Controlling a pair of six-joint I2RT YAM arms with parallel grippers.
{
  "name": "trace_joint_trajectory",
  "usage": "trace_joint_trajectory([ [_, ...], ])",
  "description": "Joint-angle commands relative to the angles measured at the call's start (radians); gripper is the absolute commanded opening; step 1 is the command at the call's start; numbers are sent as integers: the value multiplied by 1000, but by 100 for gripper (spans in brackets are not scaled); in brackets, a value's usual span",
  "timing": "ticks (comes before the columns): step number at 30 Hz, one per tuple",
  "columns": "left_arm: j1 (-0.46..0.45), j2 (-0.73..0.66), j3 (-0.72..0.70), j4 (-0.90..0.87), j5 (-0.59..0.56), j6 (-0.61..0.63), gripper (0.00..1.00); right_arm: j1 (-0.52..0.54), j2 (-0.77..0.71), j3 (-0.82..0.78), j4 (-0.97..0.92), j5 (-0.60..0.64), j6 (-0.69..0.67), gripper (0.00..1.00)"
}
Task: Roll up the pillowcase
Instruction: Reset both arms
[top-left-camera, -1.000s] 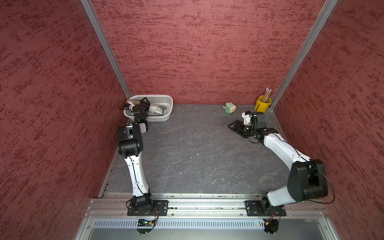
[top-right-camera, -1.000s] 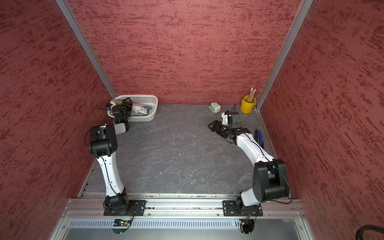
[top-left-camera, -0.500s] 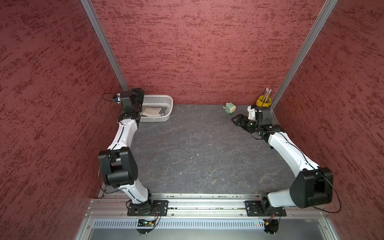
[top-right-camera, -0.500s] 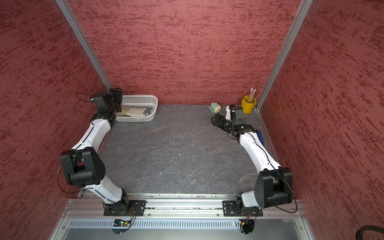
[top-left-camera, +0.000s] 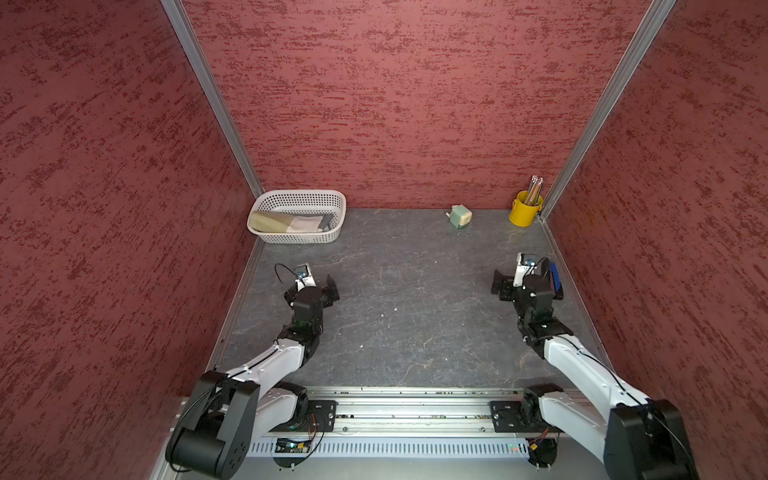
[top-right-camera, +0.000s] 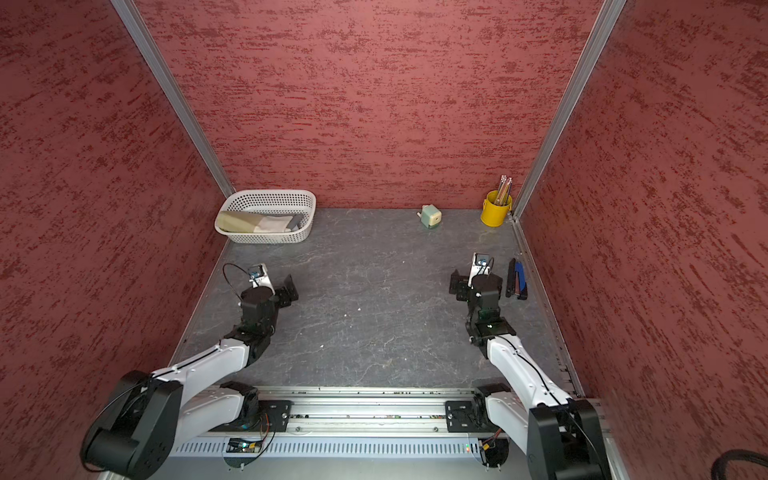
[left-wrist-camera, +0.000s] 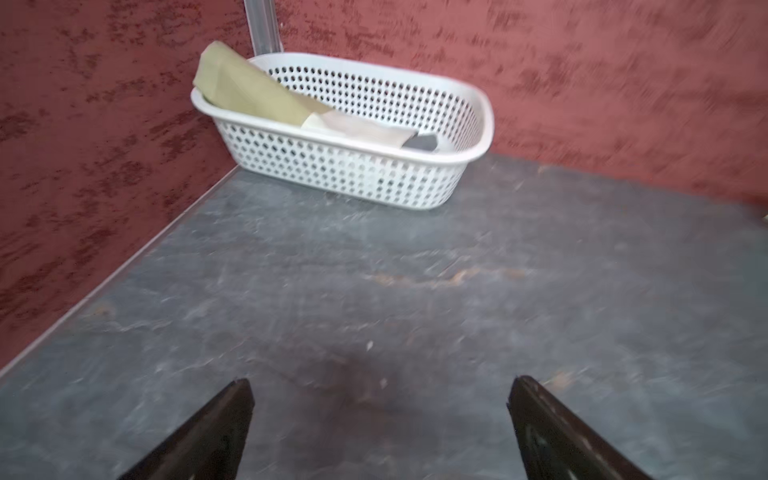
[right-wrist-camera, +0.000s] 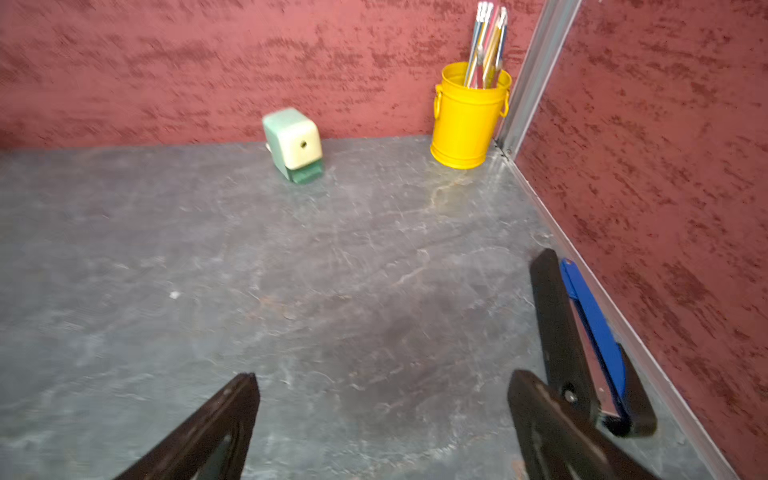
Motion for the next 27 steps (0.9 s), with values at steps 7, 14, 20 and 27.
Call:
trace_joint_trajectory([
  [7,200,315,27,533,288,104,100,-23,352,-58,639,-68,-54,98],
  [14,216,400,-67,789,347,105,100,-57,485,-84,786,-135,-28,98],
  [20,227,349,137,342,324,81,100,-77,492,-41,720,-73,14,98],
  [27,229,357,142,351,340,87,100,-77,495,-16,674,-79,14,98],
])
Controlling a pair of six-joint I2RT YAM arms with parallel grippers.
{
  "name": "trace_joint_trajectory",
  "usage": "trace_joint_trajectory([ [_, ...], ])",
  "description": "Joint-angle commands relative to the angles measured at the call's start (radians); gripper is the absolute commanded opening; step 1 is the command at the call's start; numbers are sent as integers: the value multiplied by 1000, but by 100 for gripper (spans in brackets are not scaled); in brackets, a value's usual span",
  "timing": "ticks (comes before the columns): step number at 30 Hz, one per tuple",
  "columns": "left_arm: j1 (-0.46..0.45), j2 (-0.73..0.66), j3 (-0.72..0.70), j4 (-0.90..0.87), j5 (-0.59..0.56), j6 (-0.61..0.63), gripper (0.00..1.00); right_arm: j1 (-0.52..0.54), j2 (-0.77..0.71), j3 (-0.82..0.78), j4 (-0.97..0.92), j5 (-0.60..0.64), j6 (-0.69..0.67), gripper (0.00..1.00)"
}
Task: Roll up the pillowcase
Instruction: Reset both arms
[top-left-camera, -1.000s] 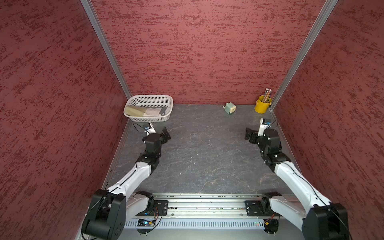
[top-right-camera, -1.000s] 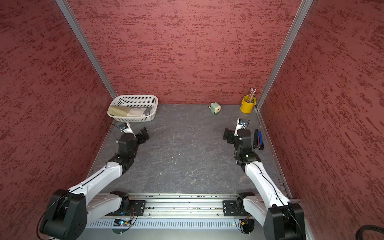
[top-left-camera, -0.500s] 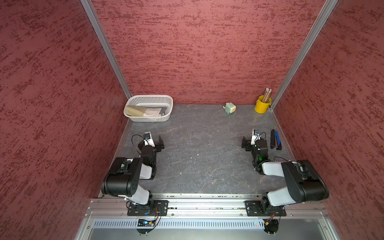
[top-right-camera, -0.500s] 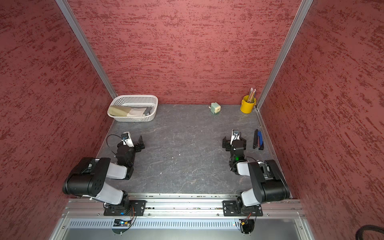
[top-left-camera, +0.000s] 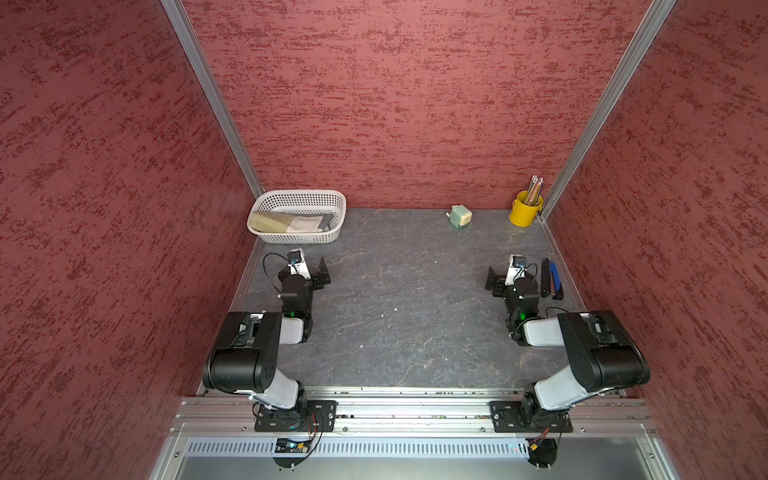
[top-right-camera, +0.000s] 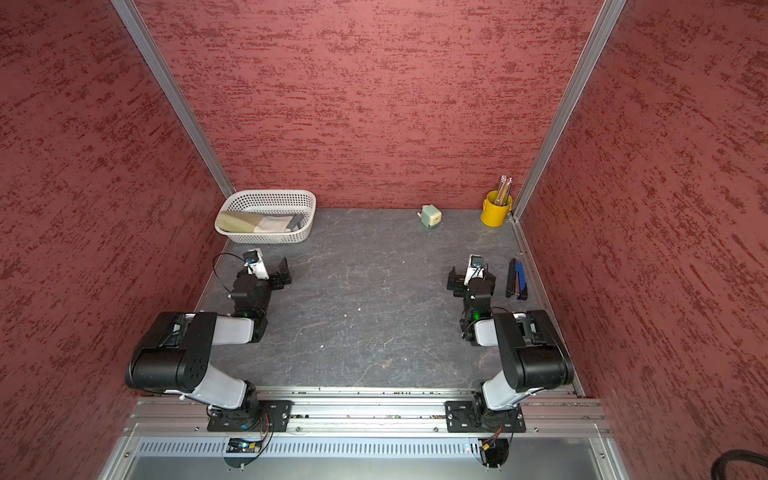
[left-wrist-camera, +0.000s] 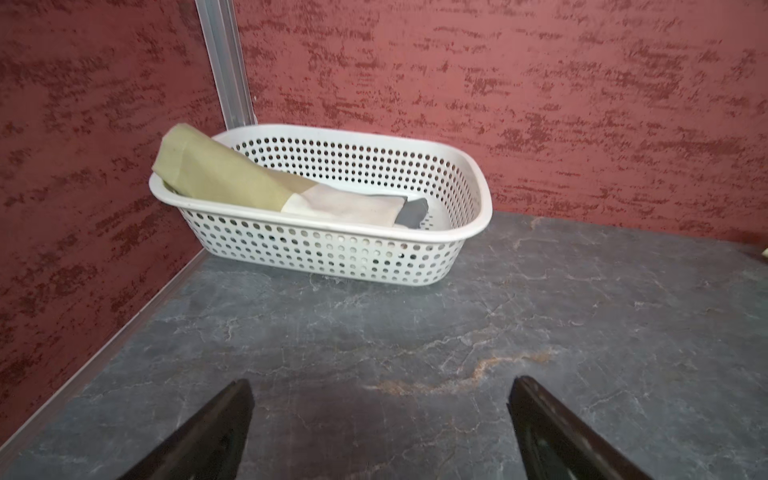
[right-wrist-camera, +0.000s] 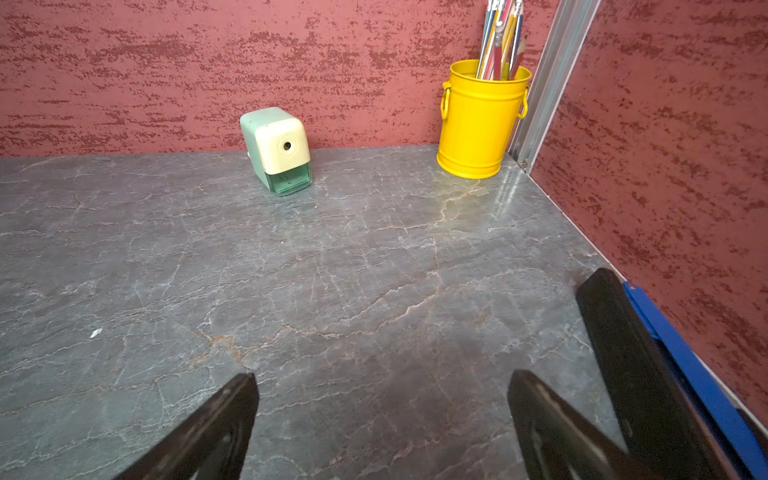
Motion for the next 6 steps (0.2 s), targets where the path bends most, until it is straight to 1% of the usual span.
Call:
trace_joint_trajectory([
  [1,2,-4,0,-54,13,-4,100,-11,-5,29,-11,-2,15,98],
  [6,2,-2,0,-51,15,-5,100,-11,-7,18,7,-2,11,98],
])
